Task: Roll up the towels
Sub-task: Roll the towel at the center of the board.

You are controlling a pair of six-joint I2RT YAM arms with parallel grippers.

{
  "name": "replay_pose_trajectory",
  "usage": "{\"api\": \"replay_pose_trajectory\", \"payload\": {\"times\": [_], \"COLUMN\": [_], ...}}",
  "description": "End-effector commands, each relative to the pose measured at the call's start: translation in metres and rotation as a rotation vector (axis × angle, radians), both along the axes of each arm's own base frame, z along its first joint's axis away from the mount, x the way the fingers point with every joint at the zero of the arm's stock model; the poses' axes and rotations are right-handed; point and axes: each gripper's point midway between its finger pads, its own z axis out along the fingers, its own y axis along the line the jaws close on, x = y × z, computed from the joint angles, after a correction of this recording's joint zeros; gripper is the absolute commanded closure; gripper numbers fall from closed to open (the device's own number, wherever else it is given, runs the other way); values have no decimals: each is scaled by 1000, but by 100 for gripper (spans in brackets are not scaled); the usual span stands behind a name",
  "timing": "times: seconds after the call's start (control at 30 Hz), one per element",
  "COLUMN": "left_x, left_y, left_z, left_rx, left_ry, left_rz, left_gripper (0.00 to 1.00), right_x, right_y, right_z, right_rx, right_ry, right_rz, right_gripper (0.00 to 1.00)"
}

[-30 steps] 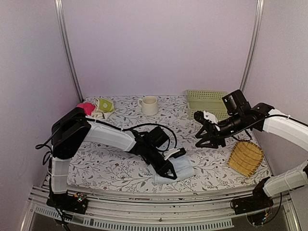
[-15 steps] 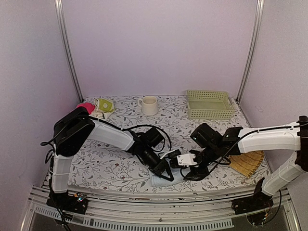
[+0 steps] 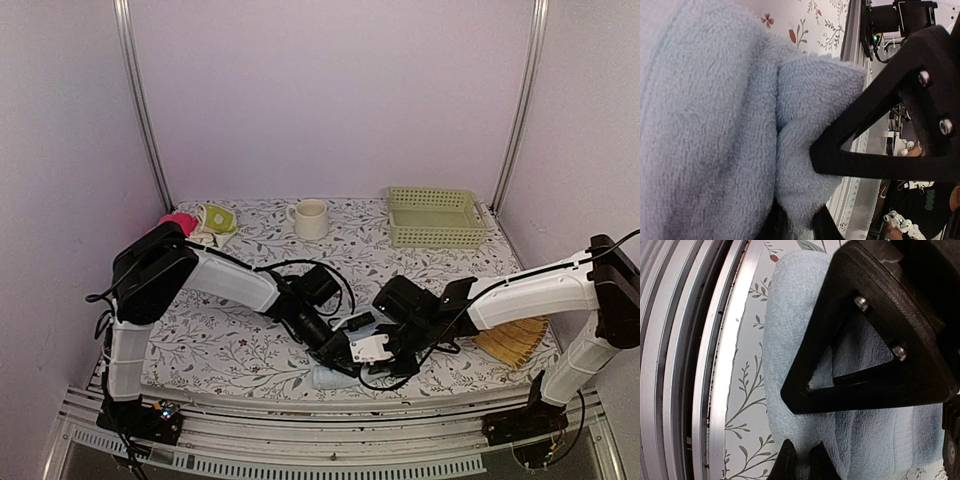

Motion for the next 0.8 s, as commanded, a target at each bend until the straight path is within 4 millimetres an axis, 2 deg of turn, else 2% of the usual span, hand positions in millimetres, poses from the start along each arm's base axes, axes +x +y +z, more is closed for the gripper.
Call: {"api": "replay_pose_trajectory", "payload": {"times": [0.0,0.1,0.13,0.17,0.2,0.33,0.43,0.6,0.77], "left_x": [4,22,27,34,37,34,14,-15,-12], "left_y": [30,35,41,43,50,71,75,74,64], "left_z": [-33,-15,-11,8,15,46,62,74,61], "left_rx": [168,142,144,110,102,42,9,-48,51], "left_ry": [-50,-231,-285,-356,-406,-581,-792,-1008,-1153], "left_rz": [49,99,124,157,187,279,268,212,66], "left_gripper": [77,61,60,59,58,57,57,56,49], "right_x": [-14,-22,-23,-23,-23,-19,-14,1,8], "right_y": [-2,-4,-5,-3,-4,-1,1,7,8], "right_z": [-16,-14,-12,-9,-7,-1,-4,-12,-20], "right_rx": [-46,-43,-40,-30,-28,-11,-31,-51,-70], "right_ry": [74,194,244,293,342,551,676,850,1007], "right_rz": [24,15,6,-1,-13,-54,-80,-133,-184], "right_gripper": [94,95,96,96,96,96,97,97,96]}}
